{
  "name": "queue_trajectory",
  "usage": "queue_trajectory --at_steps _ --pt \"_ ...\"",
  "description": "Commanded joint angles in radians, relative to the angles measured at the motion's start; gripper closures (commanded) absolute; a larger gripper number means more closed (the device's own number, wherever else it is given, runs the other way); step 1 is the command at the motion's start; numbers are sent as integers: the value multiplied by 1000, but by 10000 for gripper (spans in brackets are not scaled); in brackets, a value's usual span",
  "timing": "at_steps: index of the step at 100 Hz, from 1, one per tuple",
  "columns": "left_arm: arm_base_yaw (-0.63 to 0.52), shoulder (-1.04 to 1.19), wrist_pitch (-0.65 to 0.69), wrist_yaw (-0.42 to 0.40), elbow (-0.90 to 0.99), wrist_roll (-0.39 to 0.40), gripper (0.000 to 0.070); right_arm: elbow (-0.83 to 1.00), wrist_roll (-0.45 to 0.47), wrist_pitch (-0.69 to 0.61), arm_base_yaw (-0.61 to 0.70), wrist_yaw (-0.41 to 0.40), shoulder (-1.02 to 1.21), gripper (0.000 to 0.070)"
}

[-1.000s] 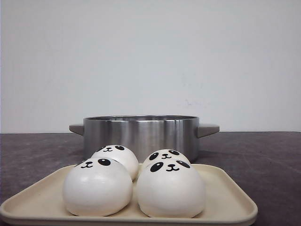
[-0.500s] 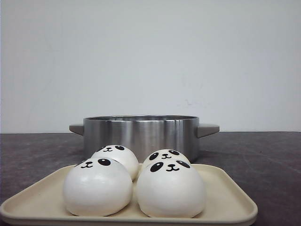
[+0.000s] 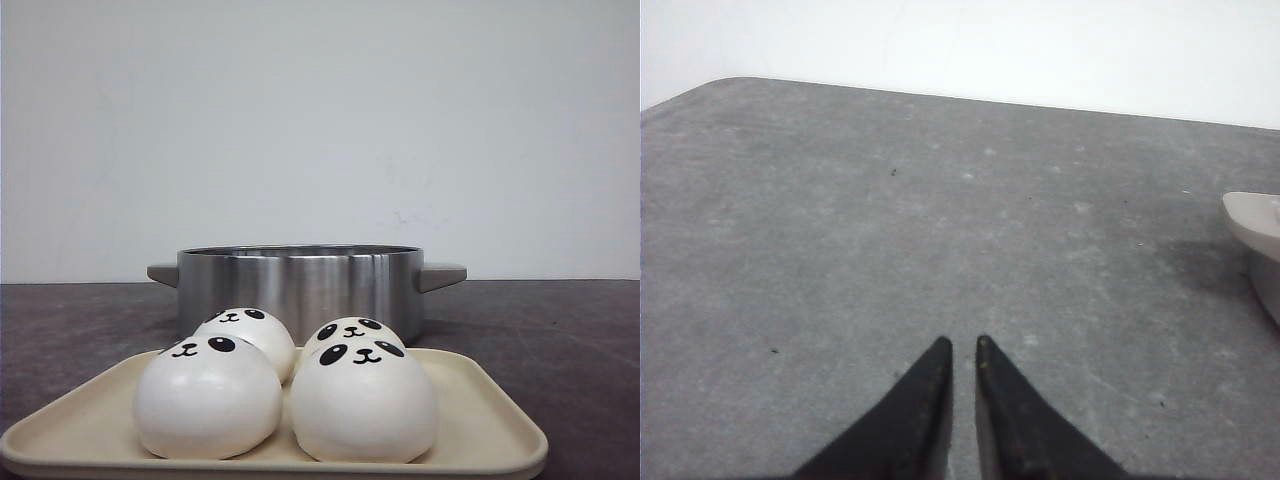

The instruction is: Steam buns

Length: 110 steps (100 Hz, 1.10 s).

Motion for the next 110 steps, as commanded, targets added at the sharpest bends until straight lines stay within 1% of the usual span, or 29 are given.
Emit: queue_trajectory --at_steps 1,27,46,57,61,64,70,82,90,99,110 --pt "2 -1 -3 0 -18 5 700 -3 -7 9 2 0 -2 684" --pt "2 -1 -3 0 -18 5 700 -3 10 11 2 -1 -2 684" --pt "2 -1 -4 0 -18 5 700 -2 62 18 2 -1 -2 684" --pt "2 -1 -3 2 -18 1 700 -2 104 45 2 -2 -2 684" --pt "2 -1 -2 10 -18 -36 700 -2 124 64 2 -4 -2 684" --pt "2 -1 -2 28 -18 -96 700 -2 147 79 2 -10 -2 684" --pt "2 -1 -2 56 -18 -188 700 -2 184 121 2 -34 -2 684" --pt "2 -1 -2 58 -6 -340 700 -2 217 237 2 -70 -2 685" --pt "2 -1 -3 66 19 -433 700 12 241 301 2 -125 -2 693" --pt "2 -1 -2 100 54 -481 700 61 249 288 2 -173 -2 693" --pt "2 -1 26 110 98 -488 700 161 249 226 2 -207 -1 694"
